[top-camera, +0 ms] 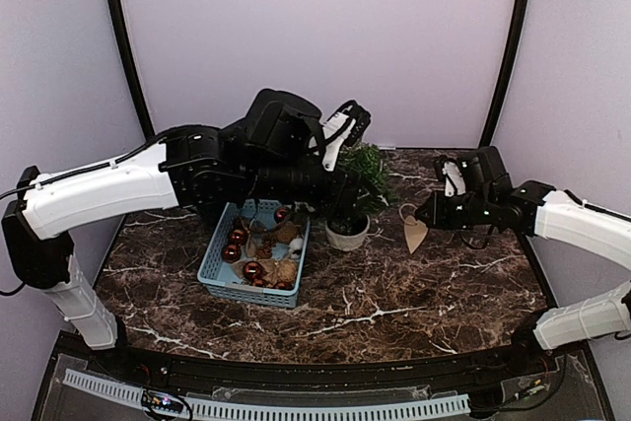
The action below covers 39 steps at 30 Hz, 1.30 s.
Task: Decorate the small christmas tree
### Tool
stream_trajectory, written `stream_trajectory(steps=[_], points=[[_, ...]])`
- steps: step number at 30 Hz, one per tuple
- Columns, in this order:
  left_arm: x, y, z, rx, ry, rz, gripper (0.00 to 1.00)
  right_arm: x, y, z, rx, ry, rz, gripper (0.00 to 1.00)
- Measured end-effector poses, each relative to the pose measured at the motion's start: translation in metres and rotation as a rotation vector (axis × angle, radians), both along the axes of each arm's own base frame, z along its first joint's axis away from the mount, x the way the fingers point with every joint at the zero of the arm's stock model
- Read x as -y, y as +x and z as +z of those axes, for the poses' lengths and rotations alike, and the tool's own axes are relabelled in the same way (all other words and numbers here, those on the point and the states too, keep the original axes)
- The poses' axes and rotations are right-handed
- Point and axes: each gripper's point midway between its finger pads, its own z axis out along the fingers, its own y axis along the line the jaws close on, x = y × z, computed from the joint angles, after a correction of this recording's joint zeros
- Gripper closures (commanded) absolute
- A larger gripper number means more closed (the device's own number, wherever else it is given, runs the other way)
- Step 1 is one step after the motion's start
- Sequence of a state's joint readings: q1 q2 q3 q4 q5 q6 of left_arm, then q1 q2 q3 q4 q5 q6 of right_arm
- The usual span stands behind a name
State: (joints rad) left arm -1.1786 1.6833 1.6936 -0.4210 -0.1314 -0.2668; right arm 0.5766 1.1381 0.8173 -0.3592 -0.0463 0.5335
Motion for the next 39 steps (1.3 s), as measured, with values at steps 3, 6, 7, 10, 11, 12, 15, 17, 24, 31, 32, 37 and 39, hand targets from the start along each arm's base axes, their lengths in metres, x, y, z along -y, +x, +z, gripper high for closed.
stream_trajectory(steps=[3,6,7,10,11,12,15,17,24,31,32,37,39], points=[[-0.015,0.002,0.010,-0.006,-0.029,0.022,0.49,-0.002,0.009,-0.006,-0.020,-0.003,0.014,1.00],[-0.036,0.011,0.014,-0.021,-0.057,0.062,0.49,-0.008,0.014,-0.007,-0.024,0.007,0.039,1.00],[-0.042,0.014,0.014,-0.025,-0.065,0.075,0.49,-0.009,0.016,-0.007,-0.023,0.010,0.046,1.00],[-0.063,0.023,0.009,-0.044,-0.073,0.119,0.49,-0.013,0.022,-0.004,-0.020,0.026,0.067,1.00],[-0.069,0.025,0.007,-0.048,-0.074,0.132,0.49,-0.013,0.024,-0.003,-0.018,0.028,0.069,1.00],[-0.073,0.027,0.007,-0.051,-0.076,0.141,0.48,-0.013,0.026,-0.003,-0.018,0.030,0.069,1.00],[-0.082,0.026,0.008,-0.054,-0.087,0.155,0.48,-0.013,0.034,-0.002,-0.015,0.034,0.074,1.00],[-0.086,0.026,0.010,-0.053,-0.094,0.159,0.48,-0.013,0.038,-0.004,-0.019,0.033,0.078,1.00],[-0.094,0.025,0.017,-0.047,-0.117,0.170,0.48,-0.015,0.045,-0.013,-0.040,0.026,0.096,1.00],[-0.096,0.026,0.012,-0.054,-0.109,0.179,0.48,-0.020,0.049,-0.019,-0.055,0.028,0.119,1.00],[-0.096,0.026,0.012,-0.055,-0.109,0.179,0.48,-0.021,0.050,-0.020,-0.055,0.027,0.119,1.00],[-0.097,0.027,0.012,-0.056,-0.110,0.182,0.48,-0.021,0.055,-0.020,-0.046,0.020,0.124,1.00],[-0.097,0.027,0.012,-0.056,-0.110,0.182,0.48,-0.021,0.058,-0.022,-0.046,0.018,0.123,1.00]])
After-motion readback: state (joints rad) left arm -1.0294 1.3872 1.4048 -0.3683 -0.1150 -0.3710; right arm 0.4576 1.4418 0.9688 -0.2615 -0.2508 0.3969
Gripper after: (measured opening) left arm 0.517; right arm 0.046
